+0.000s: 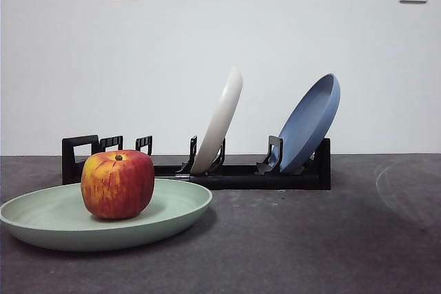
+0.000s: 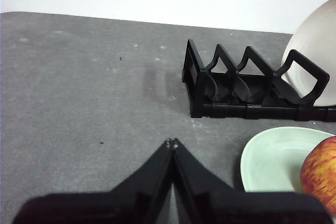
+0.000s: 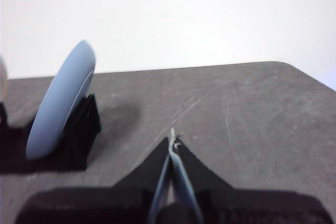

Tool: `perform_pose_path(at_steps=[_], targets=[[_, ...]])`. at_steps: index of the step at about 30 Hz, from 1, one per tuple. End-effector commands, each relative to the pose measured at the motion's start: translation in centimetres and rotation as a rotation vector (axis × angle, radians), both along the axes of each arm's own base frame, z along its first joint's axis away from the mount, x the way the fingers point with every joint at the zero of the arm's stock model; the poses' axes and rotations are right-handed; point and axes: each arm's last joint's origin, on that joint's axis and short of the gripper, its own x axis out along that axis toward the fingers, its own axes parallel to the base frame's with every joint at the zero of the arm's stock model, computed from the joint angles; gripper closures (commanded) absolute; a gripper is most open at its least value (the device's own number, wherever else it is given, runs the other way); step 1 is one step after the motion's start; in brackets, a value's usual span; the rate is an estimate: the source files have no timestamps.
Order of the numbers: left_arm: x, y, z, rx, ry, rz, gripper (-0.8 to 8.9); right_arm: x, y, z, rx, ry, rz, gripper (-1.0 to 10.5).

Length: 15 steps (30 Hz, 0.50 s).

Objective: Take the green plate from the plate rack,put the plate on the table,take the apple from the table,put the apple in the plate

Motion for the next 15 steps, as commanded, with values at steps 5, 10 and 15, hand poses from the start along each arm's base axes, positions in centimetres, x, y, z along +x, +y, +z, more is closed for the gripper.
perform_pose_path(at_steps=[5, 10, 15], targets=[[0.0, 0.0, -0.2, 0.011, -0.001, 0.001, 8.16, -0.7, 0.0, -2.0, -0.043, 0.059, 0.003, 9.5], [0.0, 0.0, -0.2, 0.011, -0.001, 0.001, 8.16, -1.1, 0.0, -2.8, -0.041, 0.108, 0.009, 9.5], [0.0, 0.0, -0.2, 0.011, 0.000, 0.001, 8.16, -1.1, 0.0, -3.2, -0.046, 0.152, 0.010, 9.5]])
